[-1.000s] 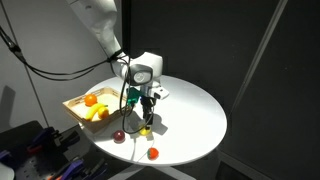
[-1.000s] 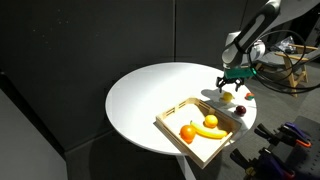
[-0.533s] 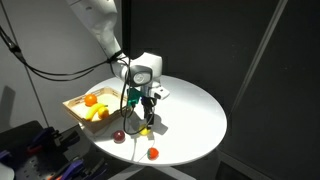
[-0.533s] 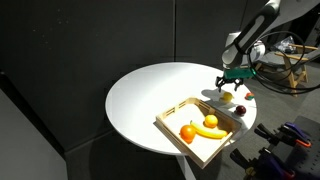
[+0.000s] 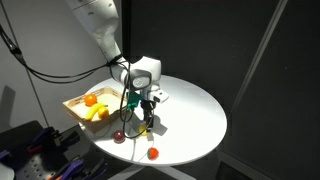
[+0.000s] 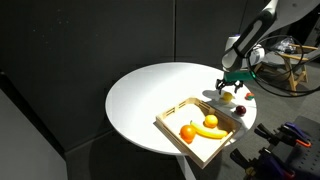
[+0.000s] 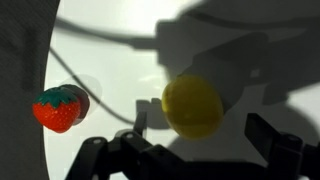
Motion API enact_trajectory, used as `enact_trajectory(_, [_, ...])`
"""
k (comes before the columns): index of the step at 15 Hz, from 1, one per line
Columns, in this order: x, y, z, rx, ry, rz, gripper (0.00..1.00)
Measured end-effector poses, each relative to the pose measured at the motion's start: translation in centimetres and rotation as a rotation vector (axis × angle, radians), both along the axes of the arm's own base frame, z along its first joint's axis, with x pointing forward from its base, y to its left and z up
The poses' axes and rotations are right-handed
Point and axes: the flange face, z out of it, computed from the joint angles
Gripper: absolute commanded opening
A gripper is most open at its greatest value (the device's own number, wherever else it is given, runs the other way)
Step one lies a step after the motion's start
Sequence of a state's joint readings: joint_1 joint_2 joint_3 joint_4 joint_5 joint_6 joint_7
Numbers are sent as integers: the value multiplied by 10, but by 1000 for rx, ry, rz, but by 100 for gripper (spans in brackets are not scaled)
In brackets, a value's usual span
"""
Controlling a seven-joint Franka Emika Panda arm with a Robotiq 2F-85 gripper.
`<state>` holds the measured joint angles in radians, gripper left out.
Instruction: Put the lemon in the box.
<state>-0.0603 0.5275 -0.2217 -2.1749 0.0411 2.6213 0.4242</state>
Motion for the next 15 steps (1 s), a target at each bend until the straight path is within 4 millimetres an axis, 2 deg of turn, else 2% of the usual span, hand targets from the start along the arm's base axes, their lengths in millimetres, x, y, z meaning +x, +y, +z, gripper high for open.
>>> enact_trajectory(1, [-1, 0, -2, 0, 1, 1, 100])
enact_trajectory(2, [-1, 0, -4, -1, 3, 1, 83])
enact_trajectory(3, [-1, 0, -6, -2, 3, 1, 73])
enact_trajectory(7, [-3, 0, -12, -4, 6, 3, 41])
enact_trajectory(8, [-3, 0, -13, -4, 7, 3, 36])
enact_trajectory(15, [-10, 2, -10, 20, 68, 24, 36])
